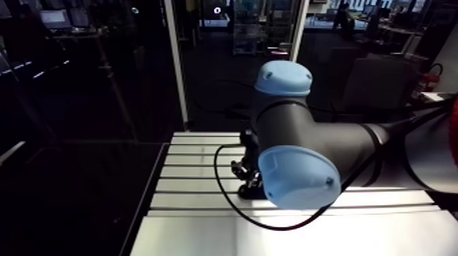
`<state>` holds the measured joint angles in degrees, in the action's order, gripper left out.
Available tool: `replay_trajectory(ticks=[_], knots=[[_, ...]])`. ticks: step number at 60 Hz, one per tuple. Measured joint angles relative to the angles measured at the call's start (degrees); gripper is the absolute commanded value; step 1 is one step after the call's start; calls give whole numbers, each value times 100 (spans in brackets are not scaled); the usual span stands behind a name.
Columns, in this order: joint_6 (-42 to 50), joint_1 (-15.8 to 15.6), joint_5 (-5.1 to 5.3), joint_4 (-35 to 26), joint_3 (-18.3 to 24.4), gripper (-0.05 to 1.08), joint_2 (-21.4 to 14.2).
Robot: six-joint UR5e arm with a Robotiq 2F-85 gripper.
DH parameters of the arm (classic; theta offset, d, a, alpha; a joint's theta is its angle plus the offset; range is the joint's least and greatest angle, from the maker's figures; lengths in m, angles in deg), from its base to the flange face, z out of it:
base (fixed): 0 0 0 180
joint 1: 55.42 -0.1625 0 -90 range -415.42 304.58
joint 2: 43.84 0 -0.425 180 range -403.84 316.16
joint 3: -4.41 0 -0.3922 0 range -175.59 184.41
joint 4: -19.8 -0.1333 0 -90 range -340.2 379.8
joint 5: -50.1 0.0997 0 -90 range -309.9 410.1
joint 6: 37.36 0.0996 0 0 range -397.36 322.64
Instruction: Pick up the M10 bolt and insert it into the hex recess until seated.
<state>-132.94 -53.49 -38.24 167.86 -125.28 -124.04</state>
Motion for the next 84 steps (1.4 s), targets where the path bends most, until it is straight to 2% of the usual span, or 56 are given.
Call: replay_trajectory(ticks=[36, 63, 73, 84], knots=[[0, 6, -2, -21, 33, 75, -31], [0, 10, 4, -204, 223, 79, -229], [0, 15, 2, -670, 466, 81, -363], [5, 78, -5, -1876, 1080, 88, -444]])
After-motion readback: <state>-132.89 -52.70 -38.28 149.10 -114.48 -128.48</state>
